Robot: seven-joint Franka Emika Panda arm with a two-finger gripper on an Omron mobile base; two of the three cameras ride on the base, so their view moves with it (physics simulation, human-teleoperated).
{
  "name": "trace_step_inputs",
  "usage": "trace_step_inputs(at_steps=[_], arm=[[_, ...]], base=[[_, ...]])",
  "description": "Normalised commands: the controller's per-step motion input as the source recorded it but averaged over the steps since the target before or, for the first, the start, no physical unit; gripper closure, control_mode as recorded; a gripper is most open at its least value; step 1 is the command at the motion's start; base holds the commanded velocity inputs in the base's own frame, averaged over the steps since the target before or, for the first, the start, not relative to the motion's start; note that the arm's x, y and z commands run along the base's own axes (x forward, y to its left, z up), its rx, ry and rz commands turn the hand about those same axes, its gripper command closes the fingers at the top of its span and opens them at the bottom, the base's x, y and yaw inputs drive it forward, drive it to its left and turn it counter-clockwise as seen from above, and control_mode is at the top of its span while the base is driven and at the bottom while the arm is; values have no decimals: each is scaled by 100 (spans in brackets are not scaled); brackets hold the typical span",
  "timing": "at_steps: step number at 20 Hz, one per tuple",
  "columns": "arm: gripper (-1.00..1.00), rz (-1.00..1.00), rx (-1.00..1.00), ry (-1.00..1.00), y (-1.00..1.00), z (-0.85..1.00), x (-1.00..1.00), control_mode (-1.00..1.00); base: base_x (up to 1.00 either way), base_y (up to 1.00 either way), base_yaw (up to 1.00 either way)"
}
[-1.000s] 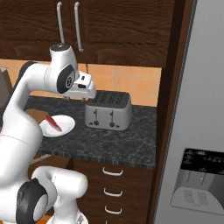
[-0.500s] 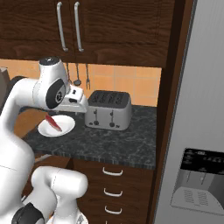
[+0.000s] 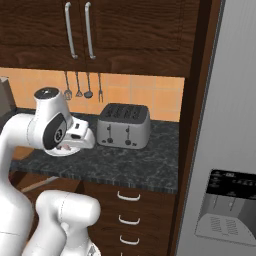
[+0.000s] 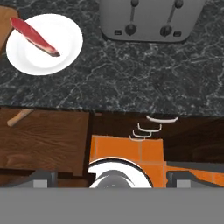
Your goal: Pick up the knife from the drawer and place it on the cutting board. Then place the meat from the plate to the cutting board.
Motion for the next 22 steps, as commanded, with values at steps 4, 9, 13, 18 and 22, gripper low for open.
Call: trace_step_inputs(at_steps=[4, 9, 13, 18, 22], arm=[[-100, 0, 0, 0, 0, -37, -32, -100], [-100, 0, 0, 0, 0, -36, -31, -100], [-100, 0, 0, 0, 0, -35, -30, -100], [-100, 0, 0, 0, 1, -29, -24, -100], [-100, 1, 0, 0, 10, -23, -17, -100]], base=[[0, 0, 0], [0, 0, 0], [0, 0, 0], [0, 0, 0], [0, 0, 0]])
